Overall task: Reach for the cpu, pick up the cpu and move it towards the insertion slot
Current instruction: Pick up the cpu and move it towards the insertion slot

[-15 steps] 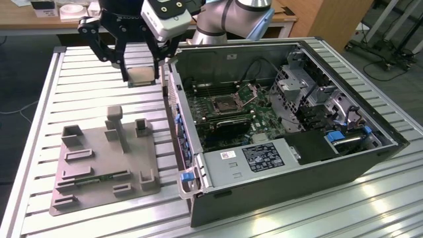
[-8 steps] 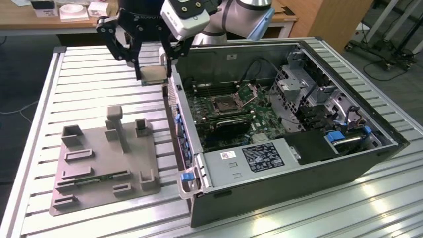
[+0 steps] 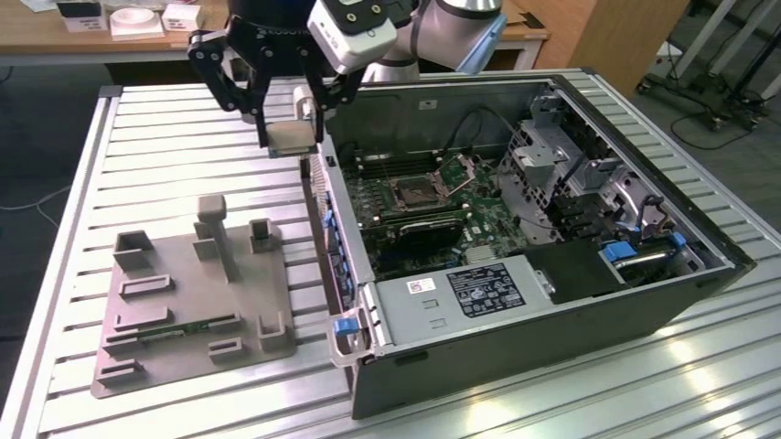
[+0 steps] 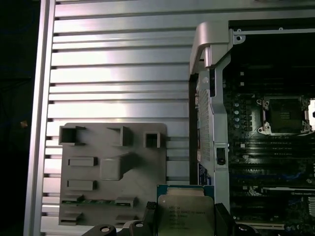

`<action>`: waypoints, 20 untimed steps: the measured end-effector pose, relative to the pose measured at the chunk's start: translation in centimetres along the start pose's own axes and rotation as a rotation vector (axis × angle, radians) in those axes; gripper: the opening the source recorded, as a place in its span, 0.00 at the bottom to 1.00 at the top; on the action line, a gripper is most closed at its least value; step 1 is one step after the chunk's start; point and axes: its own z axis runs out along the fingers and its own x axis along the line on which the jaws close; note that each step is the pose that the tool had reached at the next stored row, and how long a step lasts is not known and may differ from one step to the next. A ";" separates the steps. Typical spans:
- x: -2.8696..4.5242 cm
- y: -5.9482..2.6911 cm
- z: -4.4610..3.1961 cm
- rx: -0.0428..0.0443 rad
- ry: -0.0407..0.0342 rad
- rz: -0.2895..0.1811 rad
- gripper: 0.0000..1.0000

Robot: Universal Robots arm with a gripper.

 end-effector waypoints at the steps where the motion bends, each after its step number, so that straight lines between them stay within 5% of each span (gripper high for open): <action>1: -0.07 0.00 0.00 0.0000 0.0000 0.000 0.54; 20: -1.49 0.05 0.05 0.0000 0.0000 0.000 0.54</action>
